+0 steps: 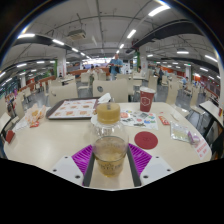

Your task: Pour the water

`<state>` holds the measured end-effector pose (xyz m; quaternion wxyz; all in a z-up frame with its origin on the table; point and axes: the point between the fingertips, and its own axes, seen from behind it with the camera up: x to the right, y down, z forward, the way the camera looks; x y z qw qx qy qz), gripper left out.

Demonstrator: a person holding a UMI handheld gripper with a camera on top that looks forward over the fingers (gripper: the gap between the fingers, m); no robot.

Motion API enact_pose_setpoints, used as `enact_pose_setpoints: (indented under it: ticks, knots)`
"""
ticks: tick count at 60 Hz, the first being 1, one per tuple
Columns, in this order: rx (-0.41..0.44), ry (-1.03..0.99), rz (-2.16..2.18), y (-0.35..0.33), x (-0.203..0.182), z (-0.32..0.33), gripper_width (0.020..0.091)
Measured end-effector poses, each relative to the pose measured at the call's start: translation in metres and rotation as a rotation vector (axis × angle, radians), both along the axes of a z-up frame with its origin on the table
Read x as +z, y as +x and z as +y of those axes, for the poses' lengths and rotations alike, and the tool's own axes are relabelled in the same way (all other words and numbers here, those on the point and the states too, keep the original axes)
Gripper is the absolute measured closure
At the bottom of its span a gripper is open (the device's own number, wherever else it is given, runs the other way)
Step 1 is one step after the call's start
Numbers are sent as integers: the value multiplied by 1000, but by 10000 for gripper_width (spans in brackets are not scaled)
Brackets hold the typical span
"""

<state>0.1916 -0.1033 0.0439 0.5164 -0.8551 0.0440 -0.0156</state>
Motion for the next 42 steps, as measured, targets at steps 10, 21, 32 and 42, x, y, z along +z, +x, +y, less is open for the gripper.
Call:
enact_pose_setpoints:
  ticks: [10, 21, 32, 42]
  knots:
    - [47, 33, -12, -8, 3, 12, 664]
    - [83, 4, -60, -14, 8, 13, 720]
    - [133, 37, 131, -74, 51, 32, 719]
    - [127, 59, 628, -153, 113, 73, 721]
